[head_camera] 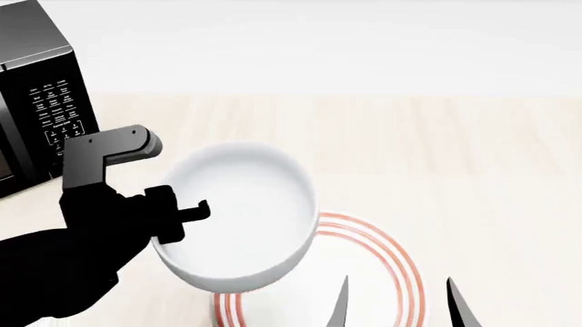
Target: Pick up the white bowl and put it on the plate.
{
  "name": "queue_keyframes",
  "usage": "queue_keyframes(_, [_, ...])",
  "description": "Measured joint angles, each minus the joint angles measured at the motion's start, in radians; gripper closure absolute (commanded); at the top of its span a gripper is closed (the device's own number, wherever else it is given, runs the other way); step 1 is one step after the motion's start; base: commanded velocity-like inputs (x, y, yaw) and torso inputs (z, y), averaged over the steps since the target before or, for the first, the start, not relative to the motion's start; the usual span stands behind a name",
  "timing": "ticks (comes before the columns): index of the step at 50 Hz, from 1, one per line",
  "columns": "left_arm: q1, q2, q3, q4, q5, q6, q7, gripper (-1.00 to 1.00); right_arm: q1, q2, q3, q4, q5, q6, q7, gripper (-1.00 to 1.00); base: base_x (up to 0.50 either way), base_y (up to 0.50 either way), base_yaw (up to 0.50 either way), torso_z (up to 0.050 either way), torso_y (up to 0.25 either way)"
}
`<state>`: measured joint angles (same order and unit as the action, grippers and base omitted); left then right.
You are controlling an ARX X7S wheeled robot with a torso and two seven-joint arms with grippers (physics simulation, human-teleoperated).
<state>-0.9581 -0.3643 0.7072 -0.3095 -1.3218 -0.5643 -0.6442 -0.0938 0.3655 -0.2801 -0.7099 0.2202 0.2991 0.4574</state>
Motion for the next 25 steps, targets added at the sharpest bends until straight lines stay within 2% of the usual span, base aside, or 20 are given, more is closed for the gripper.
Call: queue_keyframes(25, [-0.055,0.130,0.058,-0.111,0.044,0.011,0.062,1.00,0.001,0.003,-0.004,0.025,0.010,-0.012,0.000,-1.00,0.00,0.00,0.00,0.000,0.000])
